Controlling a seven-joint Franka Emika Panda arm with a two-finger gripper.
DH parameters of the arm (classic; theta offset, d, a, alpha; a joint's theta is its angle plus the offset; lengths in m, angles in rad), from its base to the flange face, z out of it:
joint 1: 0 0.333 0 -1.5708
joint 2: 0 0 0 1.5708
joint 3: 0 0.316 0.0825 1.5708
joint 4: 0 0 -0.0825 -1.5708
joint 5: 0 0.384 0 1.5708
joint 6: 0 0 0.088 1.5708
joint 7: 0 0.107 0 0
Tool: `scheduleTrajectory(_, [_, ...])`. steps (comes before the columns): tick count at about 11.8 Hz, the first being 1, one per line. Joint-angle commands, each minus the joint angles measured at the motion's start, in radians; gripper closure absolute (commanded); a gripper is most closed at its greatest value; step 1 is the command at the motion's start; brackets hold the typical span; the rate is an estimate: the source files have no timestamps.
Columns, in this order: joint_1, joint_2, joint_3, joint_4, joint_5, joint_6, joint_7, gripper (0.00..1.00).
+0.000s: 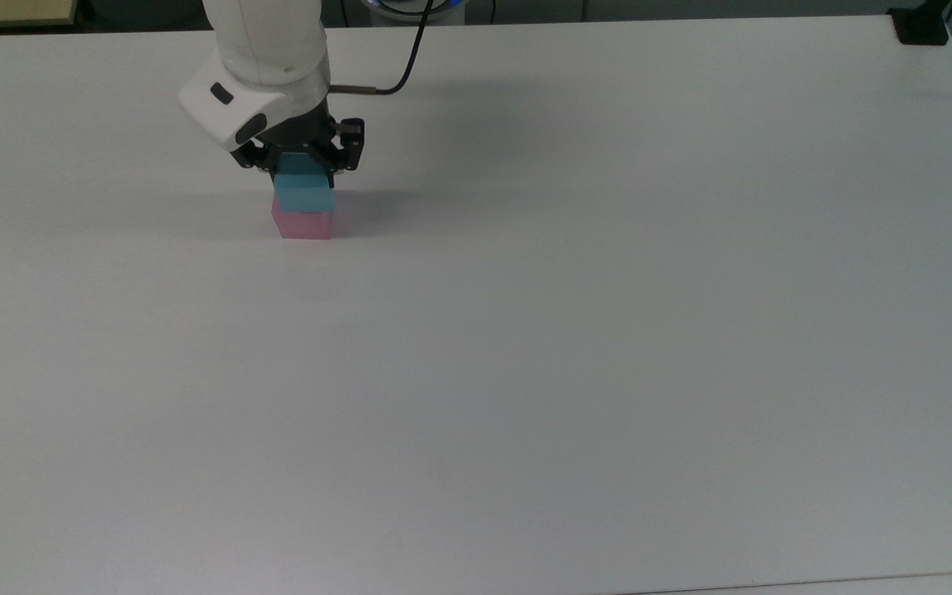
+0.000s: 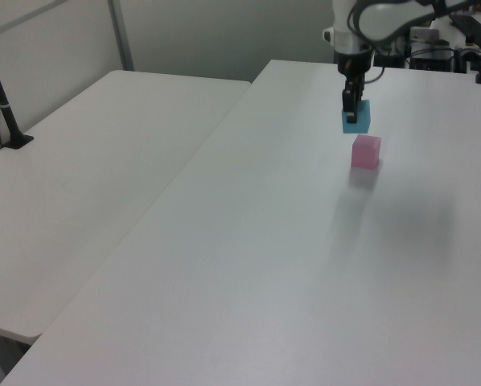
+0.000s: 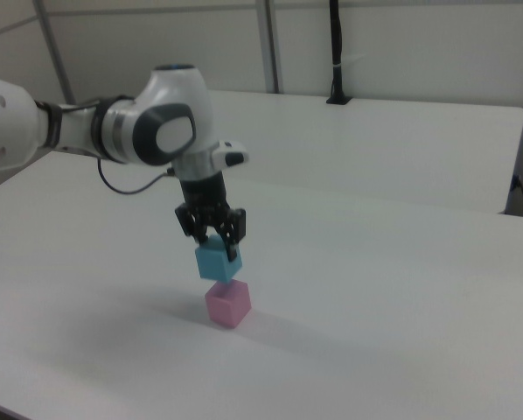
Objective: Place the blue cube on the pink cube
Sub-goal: 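Lift the blue cube and carry it over the pink cube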
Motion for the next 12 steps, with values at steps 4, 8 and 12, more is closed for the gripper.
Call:
scheduleTrajectory(4, [-0.024,-0.072,-0.059,-0.142,-0.028,0.068,-0.083,0.72])
scheduleTrajectory(8, [-0.020,-0.080,-0.059,-0.159,0.006,0.097,-0.029,0.64])
scheduleTrajectory(12, [-0.012,-0.078,-0.059,-0.162,0.026,0.142,0.029,0.64])
